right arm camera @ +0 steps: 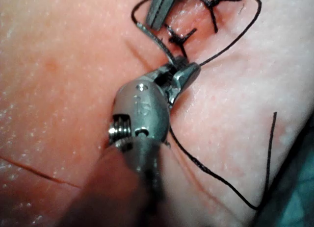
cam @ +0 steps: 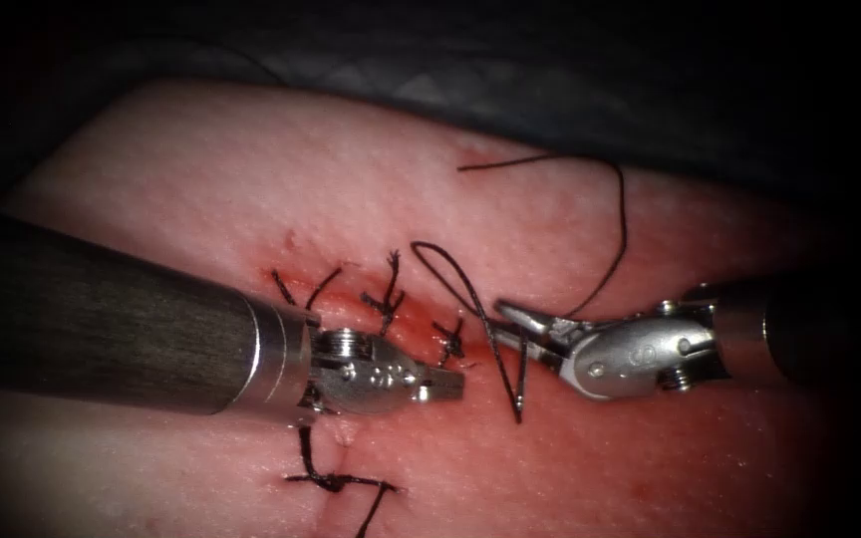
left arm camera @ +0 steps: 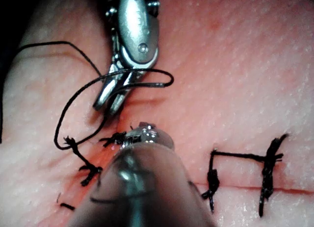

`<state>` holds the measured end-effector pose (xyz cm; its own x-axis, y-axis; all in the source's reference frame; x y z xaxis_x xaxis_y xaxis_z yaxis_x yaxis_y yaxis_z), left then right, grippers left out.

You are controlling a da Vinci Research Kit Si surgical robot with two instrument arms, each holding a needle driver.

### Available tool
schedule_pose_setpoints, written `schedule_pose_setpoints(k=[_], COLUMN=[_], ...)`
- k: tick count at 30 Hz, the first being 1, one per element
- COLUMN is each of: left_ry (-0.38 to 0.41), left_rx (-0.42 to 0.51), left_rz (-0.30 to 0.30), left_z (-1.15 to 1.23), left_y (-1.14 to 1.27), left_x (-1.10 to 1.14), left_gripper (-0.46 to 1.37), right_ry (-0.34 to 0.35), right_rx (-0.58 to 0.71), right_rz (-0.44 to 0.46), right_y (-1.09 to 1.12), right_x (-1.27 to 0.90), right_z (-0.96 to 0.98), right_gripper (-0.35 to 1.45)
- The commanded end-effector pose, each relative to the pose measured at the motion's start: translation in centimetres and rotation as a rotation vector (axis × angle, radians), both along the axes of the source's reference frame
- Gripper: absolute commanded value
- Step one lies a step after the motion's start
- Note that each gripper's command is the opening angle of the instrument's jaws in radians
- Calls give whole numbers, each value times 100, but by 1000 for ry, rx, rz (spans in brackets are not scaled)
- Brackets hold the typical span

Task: Wound Closure
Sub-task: Insert needle into flesh above wound

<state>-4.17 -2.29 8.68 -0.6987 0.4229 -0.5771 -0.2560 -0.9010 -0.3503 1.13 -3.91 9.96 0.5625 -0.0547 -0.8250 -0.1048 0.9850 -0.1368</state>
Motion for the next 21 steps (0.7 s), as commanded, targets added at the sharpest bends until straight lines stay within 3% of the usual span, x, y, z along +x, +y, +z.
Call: schedule_pose_setpoints(k=[1,8,21], left_ry=[3,-11,-14], left_rx=[0,-25,-24], left_rz=[8,-4,0], left_z=[0,4,32], left_y=[0,3,-4], left_x=[-4,-19,-13], left_gripper=[-35,-35,-35], right_ry=[11,53,56], right_rx=[-1,-33,-104], right_rz=[10,36,20], right_y=[5,32,56], right_x=[1,1,10], right_z=[-4,-21,-40], right_gripper=[-35,-35,-35])
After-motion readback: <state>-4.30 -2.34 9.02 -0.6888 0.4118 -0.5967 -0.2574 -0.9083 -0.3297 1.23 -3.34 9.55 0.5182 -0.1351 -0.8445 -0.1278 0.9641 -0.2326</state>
